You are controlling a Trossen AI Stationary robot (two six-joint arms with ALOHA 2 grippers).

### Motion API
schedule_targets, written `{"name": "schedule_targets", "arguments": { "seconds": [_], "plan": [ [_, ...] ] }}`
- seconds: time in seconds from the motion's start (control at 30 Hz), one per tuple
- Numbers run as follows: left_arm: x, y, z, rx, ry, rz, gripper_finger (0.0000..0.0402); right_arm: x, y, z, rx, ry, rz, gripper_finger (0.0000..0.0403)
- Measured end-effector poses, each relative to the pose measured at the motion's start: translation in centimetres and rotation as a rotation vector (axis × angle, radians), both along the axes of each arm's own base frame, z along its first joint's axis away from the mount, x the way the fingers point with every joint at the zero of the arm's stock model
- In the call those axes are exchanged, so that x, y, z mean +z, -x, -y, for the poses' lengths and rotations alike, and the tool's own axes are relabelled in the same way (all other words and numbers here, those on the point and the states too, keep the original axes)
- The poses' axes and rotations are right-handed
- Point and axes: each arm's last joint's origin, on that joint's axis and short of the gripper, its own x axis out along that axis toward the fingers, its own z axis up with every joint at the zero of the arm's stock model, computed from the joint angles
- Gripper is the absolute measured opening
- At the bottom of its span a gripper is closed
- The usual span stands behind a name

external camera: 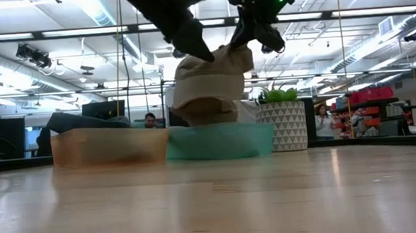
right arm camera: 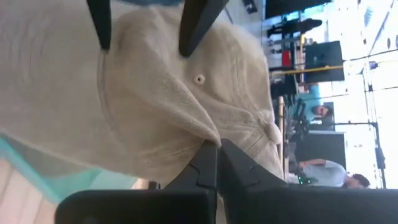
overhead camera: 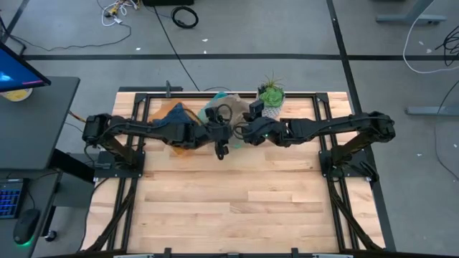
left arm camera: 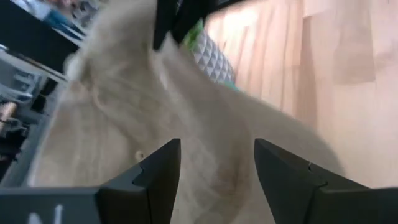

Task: Pick & Place hat
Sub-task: Put the brown cap into the blue bin

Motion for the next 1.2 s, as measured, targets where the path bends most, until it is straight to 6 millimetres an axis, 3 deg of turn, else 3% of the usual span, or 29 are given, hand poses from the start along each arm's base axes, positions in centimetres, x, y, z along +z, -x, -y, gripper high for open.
{"name": "schedule_targets", "arguments": {
  "seconds": [0.23, 0.33, 0.43, 0.6, 0.77, 1.03, 1.2],
  "plan": [
    [-0.4, 0.1, -2.4, -0.038, 0.109, -0.010, 0.0208, 0.6, -0.5, -0.1, 0.063, -0.005, 0.058, 0.0002],
    [-0.6, 0.1, -3.1, -0.008, 0.125, 0.001, 0.0190, 0.7, -0.6, -0.2, 0.083, -0.013, 0.079, 0.0003],
    [-0.6, 0.2, -3.5, 0.014, 0.138, 0.011, 0.0139, 0.7, -0.6, -0.2, 0.087, -0.014, 0.076, 0.0005],
    [-0.6, 0.2, -3.6, 0.037, 0.166, 0.031, 0.0019, 0.5, -0.5, 0.0, 0.056, -0.059, 0.097, 0.0007],
    [-0.6, 0.1, -3.6, 0.097, 0.218, 0.096, 0.0014, -0.2, 0.1, 0.2, -0.059, -0.093, 0.073, 0.0030],
    [-0.3, 0.4, -3.1, 0.233, 0.163, 0.151, 0.0009, -1.6, 1.6, 0.4, -0.294, -0.177, 0.071, 0.0124],
    [2.1, 0.2, -2.6, 0.258, 0.231, 0.303, 0.0008, -2.3, 2.9, 0.5, -0.438, -0.201, 0.060, 0.0169]
  ]
}}
